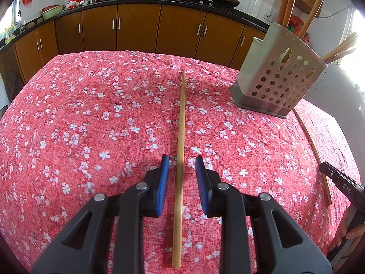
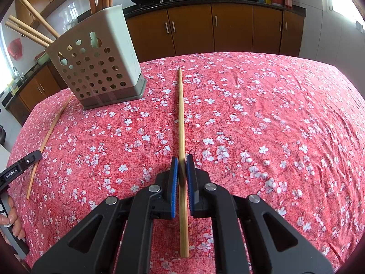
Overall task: Organize utensils
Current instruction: 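Hold the chopsticks pinched against the table with both tools, then lift both chopsticks upright and carry them over the holder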
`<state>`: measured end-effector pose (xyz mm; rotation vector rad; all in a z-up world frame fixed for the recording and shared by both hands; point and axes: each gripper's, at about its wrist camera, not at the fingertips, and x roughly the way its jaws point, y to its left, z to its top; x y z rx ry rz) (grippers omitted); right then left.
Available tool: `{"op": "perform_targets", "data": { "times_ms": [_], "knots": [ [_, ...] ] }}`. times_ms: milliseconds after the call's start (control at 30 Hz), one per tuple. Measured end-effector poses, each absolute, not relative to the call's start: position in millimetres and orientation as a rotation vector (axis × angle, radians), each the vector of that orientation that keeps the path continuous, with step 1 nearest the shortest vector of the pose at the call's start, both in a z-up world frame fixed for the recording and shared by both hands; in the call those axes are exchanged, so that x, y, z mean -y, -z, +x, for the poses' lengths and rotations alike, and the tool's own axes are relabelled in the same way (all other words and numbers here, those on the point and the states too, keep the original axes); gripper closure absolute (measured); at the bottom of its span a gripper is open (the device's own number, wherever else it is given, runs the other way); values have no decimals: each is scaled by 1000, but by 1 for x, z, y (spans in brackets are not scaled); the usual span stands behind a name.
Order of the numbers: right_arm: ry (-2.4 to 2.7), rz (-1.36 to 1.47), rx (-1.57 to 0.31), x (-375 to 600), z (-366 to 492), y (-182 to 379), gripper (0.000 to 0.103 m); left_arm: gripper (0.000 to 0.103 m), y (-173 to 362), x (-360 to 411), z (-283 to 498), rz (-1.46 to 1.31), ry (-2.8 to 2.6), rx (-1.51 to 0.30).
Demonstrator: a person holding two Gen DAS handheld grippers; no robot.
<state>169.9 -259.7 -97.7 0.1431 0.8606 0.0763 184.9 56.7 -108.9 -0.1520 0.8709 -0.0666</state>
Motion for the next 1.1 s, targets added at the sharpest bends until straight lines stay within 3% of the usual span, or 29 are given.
{"op": "perform_targets", "data": {
  "times_ms": [233, 433, 700, 1100],
  "knots": [
    [-72, 138, -861, 258, 165, 96, 94, 77, 106, -44, 178, -50, 41, -883],
    [-84, 154, -860, 260, 155, 96, 95, 95, 104, -45, 173, -32, 26, -888],
    [-82, 170, -814, 267, 135, 84, 96, 95, 96, -48, 167, -42, 50, -875],
    [-72, 200, -578, 290, 109, 12, 96, 95, 5, -44, 145, -70, 109, -624]
  ]
}}
